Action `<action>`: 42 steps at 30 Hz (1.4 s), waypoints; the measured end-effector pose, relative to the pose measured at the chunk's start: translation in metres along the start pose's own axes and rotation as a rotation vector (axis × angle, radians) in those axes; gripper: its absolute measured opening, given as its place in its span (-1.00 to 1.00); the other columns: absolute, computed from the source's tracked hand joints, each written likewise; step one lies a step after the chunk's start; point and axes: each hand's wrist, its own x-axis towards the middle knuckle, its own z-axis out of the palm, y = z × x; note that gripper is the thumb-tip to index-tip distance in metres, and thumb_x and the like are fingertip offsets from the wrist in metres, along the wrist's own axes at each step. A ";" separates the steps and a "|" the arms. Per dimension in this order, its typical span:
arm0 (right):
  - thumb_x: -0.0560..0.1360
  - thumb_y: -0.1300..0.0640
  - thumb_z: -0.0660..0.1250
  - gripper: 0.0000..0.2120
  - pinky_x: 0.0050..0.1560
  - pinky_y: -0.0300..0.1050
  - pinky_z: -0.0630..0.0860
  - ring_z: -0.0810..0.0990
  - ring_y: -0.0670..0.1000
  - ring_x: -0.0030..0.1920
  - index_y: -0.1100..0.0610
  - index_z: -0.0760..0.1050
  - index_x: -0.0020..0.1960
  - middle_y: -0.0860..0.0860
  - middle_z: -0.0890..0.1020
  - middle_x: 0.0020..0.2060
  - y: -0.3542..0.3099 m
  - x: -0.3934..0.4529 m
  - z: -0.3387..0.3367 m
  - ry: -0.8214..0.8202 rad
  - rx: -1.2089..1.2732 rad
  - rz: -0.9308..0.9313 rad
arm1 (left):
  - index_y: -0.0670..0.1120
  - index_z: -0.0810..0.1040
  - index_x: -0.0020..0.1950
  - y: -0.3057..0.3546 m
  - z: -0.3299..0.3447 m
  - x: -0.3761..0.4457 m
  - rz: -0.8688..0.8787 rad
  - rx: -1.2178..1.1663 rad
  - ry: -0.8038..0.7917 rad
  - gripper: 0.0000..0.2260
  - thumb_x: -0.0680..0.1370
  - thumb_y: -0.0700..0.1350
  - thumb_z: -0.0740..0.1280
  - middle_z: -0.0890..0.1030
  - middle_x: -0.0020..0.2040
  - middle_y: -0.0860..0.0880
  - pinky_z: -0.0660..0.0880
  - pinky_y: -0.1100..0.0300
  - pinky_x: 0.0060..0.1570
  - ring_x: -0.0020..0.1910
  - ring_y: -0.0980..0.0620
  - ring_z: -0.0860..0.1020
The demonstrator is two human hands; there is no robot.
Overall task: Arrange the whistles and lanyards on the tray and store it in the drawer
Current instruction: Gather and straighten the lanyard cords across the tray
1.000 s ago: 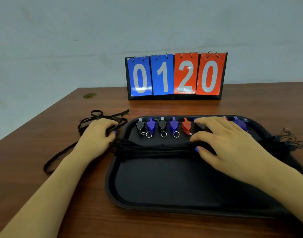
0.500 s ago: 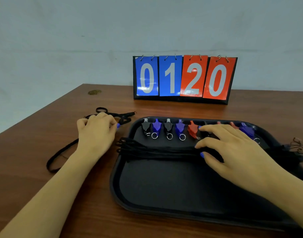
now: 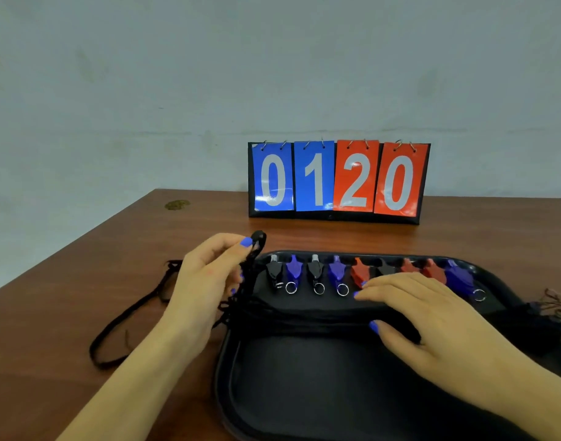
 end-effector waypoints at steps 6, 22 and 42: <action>0.45 -0.16 0.11 -0.67 0.14 -0.56 0.10 0.14 -0.57 0.09 -0.44 0.11 0.15 -0.58 0.18 -0.01 -0.002 0.000 -0.004 -0.034 0.059 -0.031 | -0.07 0.60 -0.21 0.008 -0.004 -0.001 0.175 0.212 0.067 -0.87 0.51 -0.19 0.31 0.62 -0.37 0.10 0.37 0.50 -0.42 -0.45 0.24 0.44; 0.53 -0.13 0.15 -0.66 0.13 -0.57 0.17 0.19 -0.54 0.03 -0.45 0.03 0.10 -0.56 0.18 -0.05 0.000 0.001 -0.003 -0.058 0.088 -0.036 | 0.04 0.52 -0.14 0.013 -0.034 0.014 -0.006 -0.119 0.348 -0.85 0.58 -0.11 0.21 0.56 -0.01 0.14 0.35 0.23 0.06 0.04 0.18 0.50; 0.41 -0.21 0.20 -0.68 -0.24 -0.29 0.51 0.57 -0.15 -0.19 -0.09 0.59 0.02 0.00 0.65 -0.08 -0.024 0.011 0.006 -0.251 0.934 0.178 | 0.18 0.60 -0.02 -0.015 0.025 -0.033 0.406 0.570 -0.704 -0.81 0.39 0.13 0.33 0.50 0.00 0.16 0.39 0.37 0.05 0.05 0.14 0.51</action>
